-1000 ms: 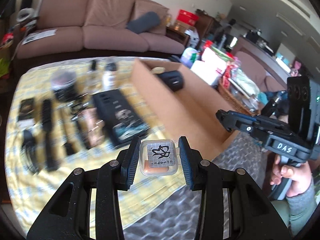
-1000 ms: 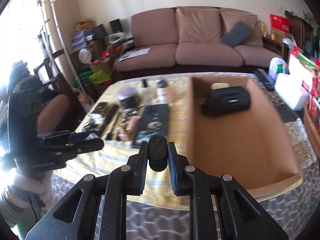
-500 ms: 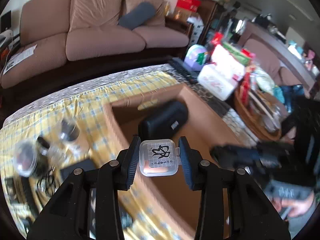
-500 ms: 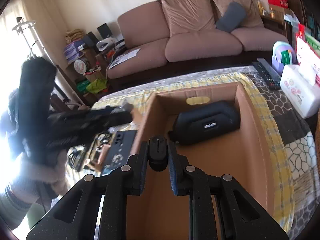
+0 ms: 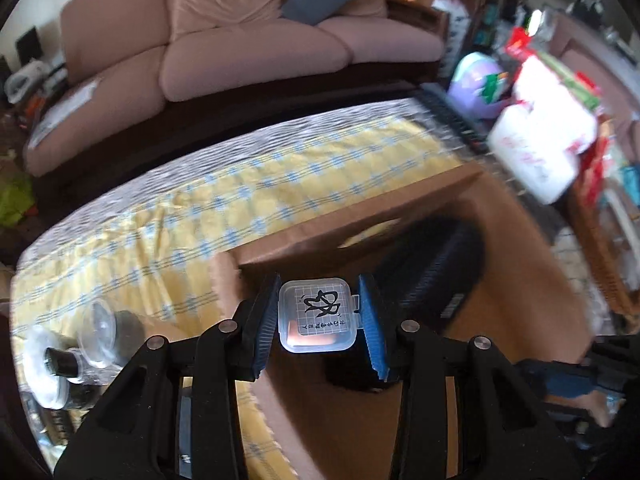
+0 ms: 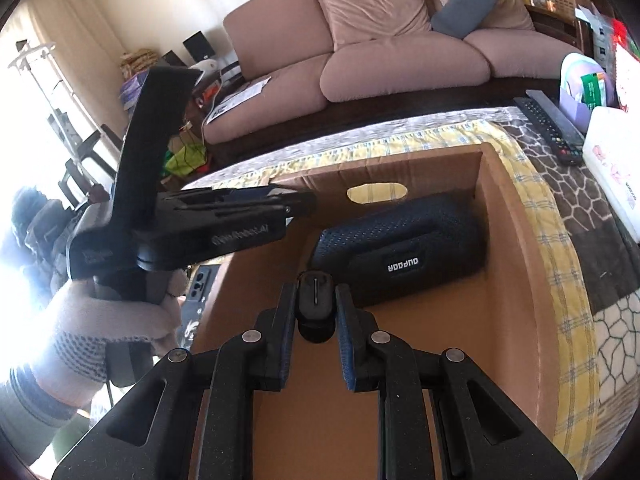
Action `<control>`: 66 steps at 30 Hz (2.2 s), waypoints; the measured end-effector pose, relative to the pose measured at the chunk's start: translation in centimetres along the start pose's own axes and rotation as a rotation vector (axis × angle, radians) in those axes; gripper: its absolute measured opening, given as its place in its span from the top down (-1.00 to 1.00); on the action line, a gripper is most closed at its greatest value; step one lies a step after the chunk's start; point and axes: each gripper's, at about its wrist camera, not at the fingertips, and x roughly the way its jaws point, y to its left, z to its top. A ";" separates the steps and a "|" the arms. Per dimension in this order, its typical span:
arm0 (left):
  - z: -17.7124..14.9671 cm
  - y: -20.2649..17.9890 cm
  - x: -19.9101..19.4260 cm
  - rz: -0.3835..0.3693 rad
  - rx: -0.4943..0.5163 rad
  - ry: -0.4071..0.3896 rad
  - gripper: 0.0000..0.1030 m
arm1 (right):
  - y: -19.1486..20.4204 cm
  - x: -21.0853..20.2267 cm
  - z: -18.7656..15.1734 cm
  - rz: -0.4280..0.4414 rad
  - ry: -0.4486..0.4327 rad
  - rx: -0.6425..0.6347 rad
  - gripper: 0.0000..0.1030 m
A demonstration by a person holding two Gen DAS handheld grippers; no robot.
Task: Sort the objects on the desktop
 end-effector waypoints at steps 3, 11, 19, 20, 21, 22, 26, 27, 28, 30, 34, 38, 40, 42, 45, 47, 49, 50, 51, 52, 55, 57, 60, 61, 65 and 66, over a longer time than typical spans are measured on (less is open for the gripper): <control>-0.4 0.3 -0.1 -0.001 -0.019 -0.010 0.21 | -0.1 0.5 0.1 0.006 0.007 0.002 0.63; -0.6 2.6 -4.3 -0.094 -0.097 -0.080 -0.01 | 0.7 1.6 1.1 0.041 0.025 0.028 0.63; -3.1 7.3 -10.1 -0.228 -0.202 -0.165 -0.14 | 2.3 7.2 3.7 0.066 0.116 0.076 0.63; -3.4 7.8 -10.5 -0.235 -0.203 -0.169 -0.15 | 2.4 8.1 3.9 0.053 0.131 0.073 0.63; -3.6 8.0 -10.8 -0.238 -0.201 -0.171 -0.15 | 2.5 9.0 4.1 0.033 0.145 0.073 0.63; -3.8 8.2 -10.9 -0.244 -0.199 -0.170 -0.15 | 2.3 9.6 4.2 0.029 0.152 0.084 0.62; -4.1 8.6 -11.3 -0.260 -0.189 -0.170 -0.15 | 1.4 11.2 4.5 0.070 0.167 0.163 0.42; -4.1 8.6 -11.3 -0.259 -0.187 -0.170 -0.15 | 1.3 11.2 4.5 0.071 0.164 0.167 0.42; -4.2 8.6 -11.3 -0.260 -0.186 -0.170 -0.15 | 1.4 10.9 4.6 0.065 0.157 0.155 0.41; -4.2 8.6 -10.9 -0.268 -0.190 -0.166 -0.15 | 1.5 10.0 4.6 0.048 0.136 0.135 0.38; -4.6 8.3 -10.4 -0.281 -0.195 -0.156 -0.15 | 1.0 7.3 5.0 -0.031 0.104 0.083 0.38; -4.8 7.9 -10.2 -0.292 -0.193 -0.152 -0.15 | -1.0 6.7 4.5 -0.109 0.180 0.073 0.38; -4.9 7.5 -10.1 -0.295 -0.190 -0.151 -0.15 | -1.9 7.5 3.7 -0.109 0.248 0.077 0.38; -4.9 7.2 -10.1 -0.296 -0.180 -0.149 -0.15 | -2.0 8.7 2.7 -0.114 0.327 0.054 0.33; -5.1 6.6 -9.9 -0.301 -0.165 -0.140 -0.15 | -2.2 10.6 1.4 -0.117 0.397 0.043 0.17; -5.2 6.4 -9.8 -0.309 -0.163 -0.136 -0.15 | -2.1 10.9 1.5 -0.123 0.372 0.041 0.15; -5.4 6.0 -9.7 -0.313 -0.159 -0.132 -0.15 | -2.4 10.8 2.0 -0.127 0.343 0.070 0.16; -5.5 6.0 -9.6 -0.313 -0.156 -0.131 -0.15 | -2.5 10.8 2.2 -0.132 0.323 0.076 0.17; -5.6 5.9 -9.5 -0.314 -0.153 -0.129 -0.15 | -2.5 10.8 2.5 -0.137 0.301 0.074 0.17; -5.7 5.9 -9.4 -0.314 -0.151 -0.127 -0.15 | -2.6 11.0 2.6 -0.142 0.296 0.077 0.19; -6.1 6.1 -9.2 -0.312 -0.150 -0.121 -0.15 | -2.5 11.5 2.6 -0.144 0.297 0.081 0.18; -6.3 6.3 -9.3 -0.309 -0.153 -0.118 -0.15 | -2.8 11.2 2.5 -0.142 0.301 0.089 0.19; -6.9 6.6 -9.4 -0.302 -0.151 -0.112 -0.21 | -2.5 10.0 2.3 -0.137 0.278 0.104 0.19; -7.0 6.5 -9.5 -0.302 -0.149 -0.109 -0.25 | -2.5 9.4 2.4 -0.136 0.267 0.110 0.18; -8.1 5.9 -10.2 -0.298 -0.131 -0.098 -0.34 | -1.4 6.1 2.7 -0.130 0.202 0.115 0.04; -8.5 5.5 -10.6 -0.298 -0.123 -0.098 -0.39 | -1.1 4.9 2.8 -0.129 0.180 0.114 -0.02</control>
